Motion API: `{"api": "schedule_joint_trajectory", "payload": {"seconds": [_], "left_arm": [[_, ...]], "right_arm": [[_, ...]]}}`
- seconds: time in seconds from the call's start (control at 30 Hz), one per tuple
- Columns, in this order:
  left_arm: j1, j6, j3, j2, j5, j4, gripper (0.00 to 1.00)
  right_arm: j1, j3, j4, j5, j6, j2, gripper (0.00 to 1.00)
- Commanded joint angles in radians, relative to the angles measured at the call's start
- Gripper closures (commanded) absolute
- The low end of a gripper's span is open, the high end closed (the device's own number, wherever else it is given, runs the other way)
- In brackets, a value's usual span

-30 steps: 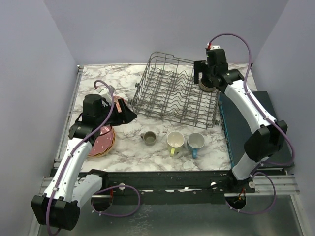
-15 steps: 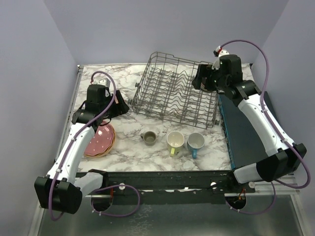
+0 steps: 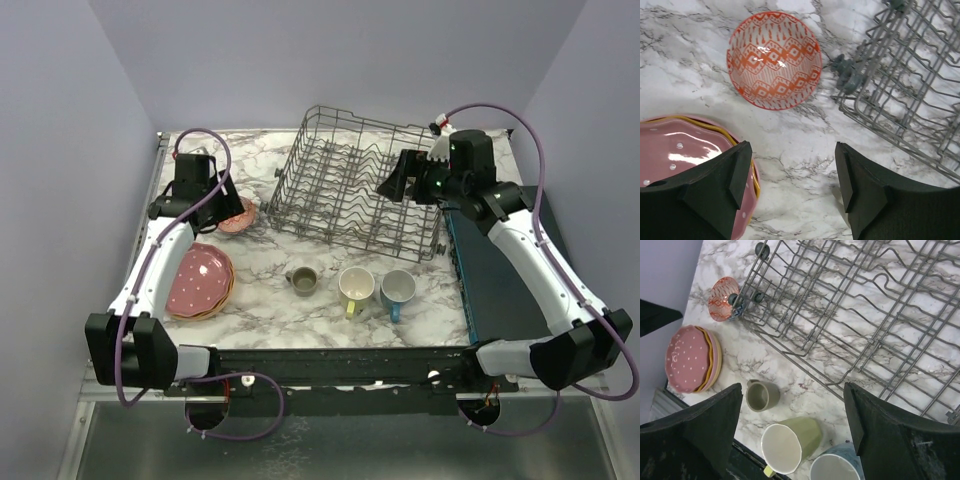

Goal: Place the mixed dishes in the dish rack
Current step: Pick up the bowl from the center of the board.

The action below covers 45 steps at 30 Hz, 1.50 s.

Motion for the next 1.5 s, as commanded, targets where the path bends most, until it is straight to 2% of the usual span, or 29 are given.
{"api": "schedule_joint_trajectory", "payload": {"seconds": [0.0, 0.3, 0.93, 1.23, 1.47], "left_arm": [[0.061, 0.021, 0.048, 0.076, -0.054, -0.016, 0.27], [0.142, 0.012, 0.084, 0.216, -0.106, 0.011, 0.29], [0.157, 0.007, 0.196, 0.493, -0.098, 0.049, 0.33], [0.157, 0.001, 0.209, 0.561, -0.079, 0.049, 0.41], [0.157, 0.001, 0.185, 0.579, -0.073, 0.054, 0.53]], "right_arm": [[0.003, -0.028, 0.011, -0.078, 0.008, -0.053, 0.13], [0.003, -0.078, 0.011, -0.113, 0.008, -0.100, 0.13], [0.004, -0.119, 0.001, -0.138, -0.001, -0.148, 0.13], [0.003, -0.121, -0.010, -0.137, 0.000, -0.143, 0.13], [0.004, -0.120, 0.001, -0.152, 0.015, -0.126, 0.14]]}}
